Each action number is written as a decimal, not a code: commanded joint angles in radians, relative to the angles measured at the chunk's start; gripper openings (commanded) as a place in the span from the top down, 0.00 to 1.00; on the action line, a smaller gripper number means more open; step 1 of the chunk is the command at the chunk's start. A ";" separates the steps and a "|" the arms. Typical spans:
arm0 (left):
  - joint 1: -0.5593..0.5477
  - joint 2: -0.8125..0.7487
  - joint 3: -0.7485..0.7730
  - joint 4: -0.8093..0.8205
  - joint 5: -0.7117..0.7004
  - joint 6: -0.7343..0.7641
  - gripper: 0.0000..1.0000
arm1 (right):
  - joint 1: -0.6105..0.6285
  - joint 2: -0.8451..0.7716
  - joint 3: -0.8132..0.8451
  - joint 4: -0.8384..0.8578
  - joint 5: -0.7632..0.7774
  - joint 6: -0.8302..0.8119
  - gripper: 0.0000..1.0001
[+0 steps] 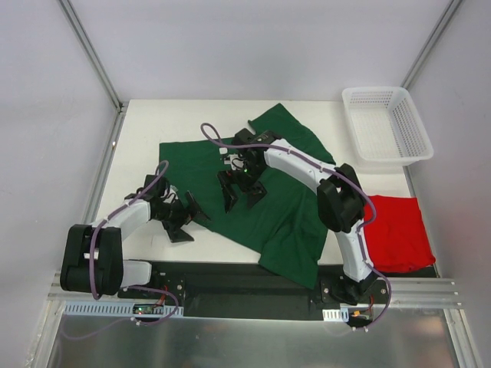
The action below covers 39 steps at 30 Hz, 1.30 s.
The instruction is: Fold and stack the t-shirts
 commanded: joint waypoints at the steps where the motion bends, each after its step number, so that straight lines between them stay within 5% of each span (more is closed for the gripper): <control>1: -0.004 0.061 -0.104 0.342 0.069 -0.094 0.01 | -0.009 -0.020 0.023 -0.026 -0.020 -0.032 0.04; 8: -0.047 0.271 -0.183 0.762 0.125 -0.239 0.01 | -0.018 -0.074 -0.060 -0.048 0.015 -0.065 0.04; 12: -0.079 0.348 -0.174 0.801 0.100 -0.263 0.01 | -0.029 -0.108 -0.118 -0.045 0.026 -0.072 0.04; 15: -0.083 0.344 -0.143 0.748 0.115 -0.260 0.28 | -0.037 -0.120 -0.143 -0.043 0.028 -0.069 0.04; 16: -0.086 0.312 -0.126 0.693 0.108 -0.250 0.49 | -0.041 -0.120 -0.146 -0.043 0.029 -0.069 0.04; 18: -0.094 0.263 -0.080 0.554 0.100 -0.218 0.62 | -0.041 -0.120 -0.154 -0.042 0.031 -0.070 0.04; 19: -0.096 0.206 -0.060 0.500 0.068 -0.207 0.86 | -0.044 -0.117 -0.157 -0.040 0.029 -0.069 0.04; 21: -0.097 0.155 -0.008 0.401 0.051 -0.178 1.00 | -0.046 -0.114 -0.160 -0.037 0.031 -0.064 0.04; 29: -0.111 0.008 0.266 -0.017 -0.013 -0.125 1.00 | -0.046 -0.086 -0.186 -0.026 0.020 -0.050 0.04; 34: -0.137 0.090 0.388 -0.078 0.017 -0.115 1.00 | -0.046 -0.083 -0.238 0.001 0.009 -0.044 0.04; 35: -0.140 0.116 0.418 -0.078 0.020 -0.102 0.97 | -0.046 -0.083 -0.247 0.001 0.008 -0.044 0.04; 37: -0.149 0.211 0.449 -0.078 0.042 -0.083 0.57 | -0.046 -0.086 -0.270 0.004 0.005 -0.047 0.04; 38: -0.151 0.248 0.482 -0.078 0.045 -0.054 0.01 | -0.046 -0.089 -0.278 0.006 0.003 -0.049 0.04; 39: -0.155 0.317 0.499 -0.078 0.051 -0.038 0.01 | -0.046 -0.092 -0.293 0.007 0.002 -0.049 0.04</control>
